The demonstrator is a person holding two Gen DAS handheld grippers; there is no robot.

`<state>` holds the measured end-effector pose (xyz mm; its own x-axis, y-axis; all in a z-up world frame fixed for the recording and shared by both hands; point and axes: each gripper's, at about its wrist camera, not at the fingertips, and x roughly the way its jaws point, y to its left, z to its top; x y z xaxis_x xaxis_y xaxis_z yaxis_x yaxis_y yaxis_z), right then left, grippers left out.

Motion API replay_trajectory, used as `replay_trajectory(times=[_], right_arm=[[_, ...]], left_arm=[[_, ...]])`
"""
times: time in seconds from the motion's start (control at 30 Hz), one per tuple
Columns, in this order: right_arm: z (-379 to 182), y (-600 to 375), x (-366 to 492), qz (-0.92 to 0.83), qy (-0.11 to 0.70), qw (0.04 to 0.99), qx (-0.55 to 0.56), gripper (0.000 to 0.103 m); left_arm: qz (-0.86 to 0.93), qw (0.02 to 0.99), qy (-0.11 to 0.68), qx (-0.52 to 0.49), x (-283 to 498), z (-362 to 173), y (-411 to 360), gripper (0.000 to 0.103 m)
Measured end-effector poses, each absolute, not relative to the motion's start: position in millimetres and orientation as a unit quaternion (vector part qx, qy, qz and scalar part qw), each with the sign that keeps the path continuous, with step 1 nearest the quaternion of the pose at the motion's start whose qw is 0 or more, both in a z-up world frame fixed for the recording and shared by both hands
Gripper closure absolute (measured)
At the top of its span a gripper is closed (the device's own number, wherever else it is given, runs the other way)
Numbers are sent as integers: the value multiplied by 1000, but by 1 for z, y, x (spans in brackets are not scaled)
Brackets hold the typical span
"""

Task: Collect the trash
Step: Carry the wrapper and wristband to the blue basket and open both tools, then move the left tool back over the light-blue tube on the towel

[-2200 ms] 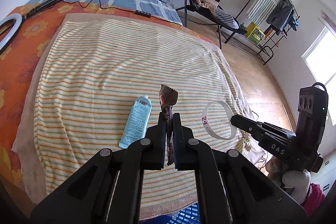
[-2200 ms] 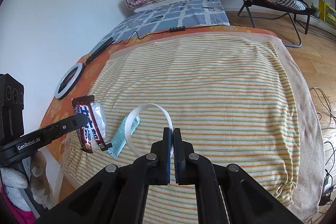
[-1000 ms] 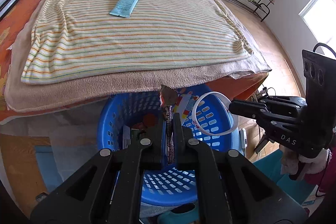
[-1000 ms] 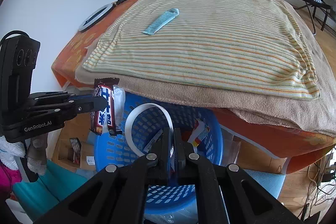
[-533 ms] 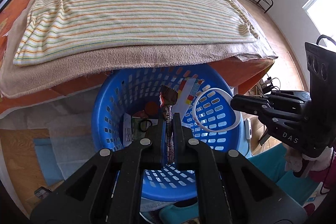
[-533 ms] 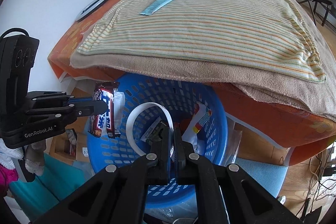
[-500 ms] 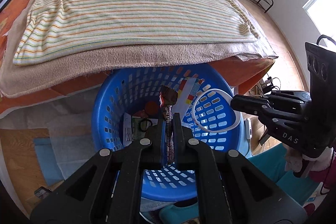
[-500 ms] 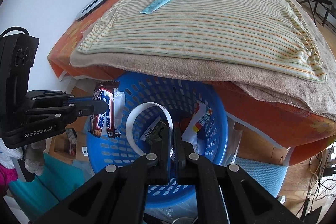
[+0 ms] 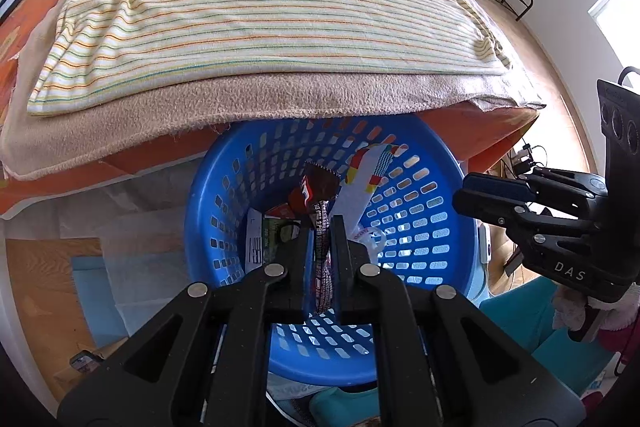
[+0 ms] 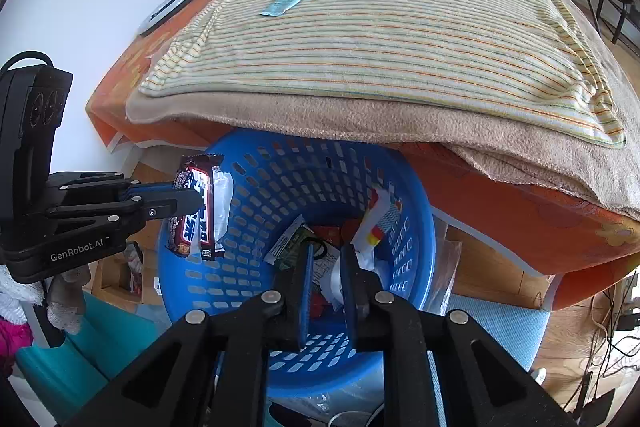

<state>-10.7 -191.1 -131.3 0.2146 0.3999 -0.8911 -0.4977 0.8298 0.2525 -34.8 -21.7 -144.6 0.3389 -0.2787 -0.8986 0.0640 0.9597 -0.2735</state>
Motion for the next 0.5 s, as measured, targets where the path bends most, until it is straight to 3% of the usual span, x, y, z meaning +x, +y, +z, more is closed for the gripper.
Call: replay_trajectory(times=[0.13, 0.2, 0.33, 0.5], right_arm=[[-131, -191, -10, 285, 555, 780, -46, 75], [-132, -192, -9, 282, 556, 780, -46, 73], [-132, -192, -8, 274, 556, 783, -49, 53], [-130, -193, -7, 268, 552, 788, -49, 37]], left_arm=[[-97, 816, 563, -92, -35, -145, -20, 69], [-93, 817, 562, -92, -34, -145, -18, 64], [-88, 818, 561, -92, -33, -144, -15, 54], [-82, 818, 562, -90, -33, -144, -13, 51]])
